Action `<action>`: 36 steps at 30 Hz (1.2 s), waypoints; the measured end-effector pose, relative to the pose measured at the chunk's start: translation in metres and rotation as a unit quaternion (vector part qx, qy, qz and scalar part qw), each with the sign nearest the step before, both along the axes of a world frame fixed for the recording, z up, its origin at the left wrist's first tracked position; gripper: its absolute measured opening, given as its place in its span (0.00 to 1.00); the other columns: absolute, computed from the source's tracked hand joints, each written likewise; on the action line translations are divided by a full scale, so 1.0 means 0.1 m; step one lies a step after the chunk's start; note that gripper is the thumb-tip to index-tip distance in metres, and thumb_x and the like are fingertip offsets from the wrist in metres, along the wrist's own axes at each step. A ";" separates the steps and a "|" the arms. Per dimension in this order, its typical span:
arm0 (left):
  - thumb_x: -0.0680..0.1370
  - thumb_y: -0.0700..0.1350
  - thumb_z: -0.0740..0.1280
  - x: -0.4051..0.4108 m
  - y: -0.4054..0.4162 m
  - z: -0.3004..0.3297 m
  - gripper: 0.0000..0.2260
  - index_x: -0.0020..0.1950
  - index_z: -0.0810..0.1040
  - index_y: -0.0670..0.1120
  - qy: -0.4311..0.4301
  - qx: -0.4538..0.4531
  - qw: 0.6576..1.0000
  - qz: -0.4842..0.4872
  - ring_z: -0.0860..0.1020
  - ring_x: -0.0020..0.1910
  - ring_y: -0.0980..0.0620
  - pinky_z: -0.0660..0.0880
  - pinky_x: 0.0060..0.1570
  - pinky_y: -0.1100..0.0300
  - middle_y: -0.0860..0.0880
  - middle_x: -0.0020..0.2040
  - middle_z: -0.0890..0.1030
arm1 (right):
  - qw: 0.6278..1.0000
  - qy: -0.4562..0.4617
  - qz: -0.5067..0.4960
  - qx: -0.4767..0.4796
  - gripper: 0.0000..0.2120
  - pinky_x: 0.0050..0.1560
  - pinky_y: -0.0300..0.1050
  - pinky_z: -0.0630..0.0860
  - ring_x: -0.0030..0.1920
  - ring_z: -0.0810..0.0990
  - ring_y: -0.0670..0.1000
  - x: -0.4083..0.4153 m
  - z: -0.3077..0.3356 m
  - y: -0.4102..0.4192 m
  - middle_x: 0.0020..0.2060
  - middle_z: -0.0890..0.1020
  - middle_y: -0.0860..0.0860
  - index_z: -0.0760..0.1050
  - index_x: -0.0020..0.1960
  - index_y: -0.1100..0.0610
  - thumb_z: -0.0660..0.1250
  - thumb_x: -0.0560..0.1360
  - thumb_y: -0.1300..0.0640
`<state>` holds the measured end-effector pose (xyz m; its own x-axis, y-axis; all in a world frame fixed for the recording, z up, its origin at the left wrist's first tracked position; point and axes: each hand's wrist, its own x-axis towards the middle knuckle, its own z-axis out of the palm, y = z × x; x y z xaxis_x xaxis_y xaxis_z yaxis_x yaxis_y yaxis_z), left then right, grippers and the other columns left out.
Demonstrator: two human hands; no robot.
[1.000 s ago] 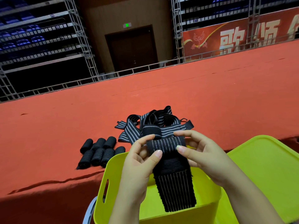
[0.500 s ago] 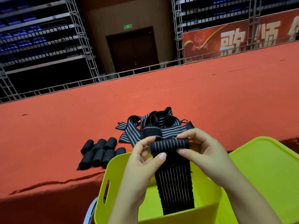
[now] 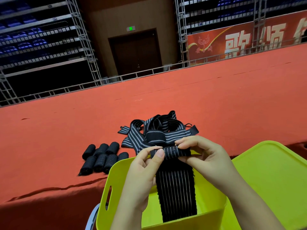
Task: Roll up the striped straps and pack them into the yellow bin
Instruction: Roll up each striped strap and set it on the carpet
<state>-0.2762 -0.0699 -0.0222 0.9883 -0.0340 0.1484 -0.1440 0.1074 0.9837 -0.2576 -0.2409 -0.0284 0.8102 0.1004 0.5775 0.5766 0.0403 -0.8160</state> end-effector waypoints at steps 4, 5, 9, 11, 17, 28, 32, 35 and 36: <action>0.67 0.48 0.72 0.00 0.02 -0.01 0.16 0.53 0.82 0.47 -0.019 -0.032 0.999 0.006 0.83 0.46 0.49 0.79 0.46 0.54 0.44 0.46 0.84 | 0.998 0.049 0.047 0.004 0.08 0.49 0.36 0.77 0.53 0.82 0.44 0.00 0.02 -0.03 0.53 0.83 0.46 0.81 0.42 0.52 0.75 0.68 0.64; 0.67 0.47 0.72 0.00 0.02 -0.01 0.16 0.54 0.81 0.47 -0.024 -0.035 0.999 0.003 0.83 0.46 0.50 0.80 0.45 0.57 0.45 0.45 0.84 | 0.996 0.065 0.051 0.022 0.05 0.49 0.36 0.77 0.51 0.83 0.45 -0.01 0.03 -0.03 0.52 0.84 0.47 0.81 0.42 0.54 0.74 0.67 0.61; 0.68 0.43 0.75 0.00 0.03 -0.02 0.17 0.56 0.80 0.48 -0.044 -0.024 0.999 -0.006 0.83 0.52 0.47 0.78 0.49 0.57 0.42 0.50 0.84 | 0.986 0.150 0.061 0.029 0.14 0.42 0.42 0.78 0.45 0.82 0.45 -0.01 0.05 -0.03 0.50 0.84 0.48 0.79 0.52 0.53 0.69 0.67 0.53; 0.67 0.43 0.72 0.01 0.05 -0.03 0.17 0.56 0.81 0.50 -0.053 -0.020 0.998 -0.005 0.82 0.52 0.47 0.77 0.49 0.58 0.42 0.51 0.84 | 0.980 0.182 0.077 0.030 0.18 0.39 0.38 0.78 0.43 0.82 0.43 -0.02 0.05 -0.04 0.46 0.84 0.46 0.77 0.56 0.53 0.69 0.66 0.53; 0.66 0.41 0.73 0.01 0.09 -0.05 0.16 0.52 0.82 0.53 -0.068 -0.002 0.998 -0.014 0.82 0.51 0.48 0.77 0.45 0.60 0.43 0.52 0.83 | 0.969 0.225 0.104 0.008 0.19 0.43 0.43 0.80 0.46 0.82 0.45 -0.01 0.02 -0.07 0.49 0.84 0.51 0.78 0.56 0.53 0.71 0.66 0.54; 0.64 0.38 0.73 -0.02 0.09 0.00 0.23 0.59 0.78 0.50 -0.049 -0.015 0.998 -0.033 0.83 0.50 0.48 0.78 0.43 0.61 0.43 0.52 0.84 | 0.980 0.169 0.104 0.031 0.15 0.39 0.36 0.76 0.43 0.81 0.44 -0.06 0.04 -0.05 0.46 0.84 0.49 0.79 0.54 0.55 0.73 0.67 0.58; 0.66 0.43 0.76 -0.03 0.09 0.02 0.25 0.62 0.75 0.49 -0.022 -0.005 0.996 -0.088 0.82 0.54 0.47 0.79 0.46 0.59 0.43 0.53 0.84 | 0.989 0.123 0.072 0.044 0.15 0.43 0.36 0.76 0.47 0.82 0.45 -0.06 0.06 -0.04 0.48 0.84 0.50 0.78 0.54 0.55 0.71 0.68 0.63; 0.68 0.43 0.72 -0.02 0.07 0.01 0.22 0.62 0.75 0.47 -0.014 -0.005 0.996 -0.089 0.83 0.54 0.46 0.79 0.47 0.57 0.42 0.52 0.84 | 0.995 0.084 0.053 0.017 0.16 0.50 0.38 0.77 0.50 0.82 0.47 -0.05 0.04 -0.04 0.50 0.83 0.49 0.80 0.52 0.49 0.72 0.71 0.67; 0.69 0.44 0.71 -0.02 0.07 0.01 0.21 0.61 0.75 0.47 -0.013 -0.008 0.997 -0.081 0.82 0.54 0.47 0.79 0.47 0.57 0.42 0.51 0.84 | 0.997 0.068 0.043 -0.001 0.18 0.52 0.37 0.76 0.51 0.82 0.46 -0.05 0.03 -0.03 0.50 0.83 0.48 0.80 0.52 0.46 0.72 0.70 0.67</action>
<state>-0.2781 -0.0631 -0.0215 0.9657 -0.1905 0.1763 -0.1495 0.1470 0.9778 -0.2622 -0.2440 -0.0252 0.8691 0.1745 0.4628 0.4554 0.0830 -0.8864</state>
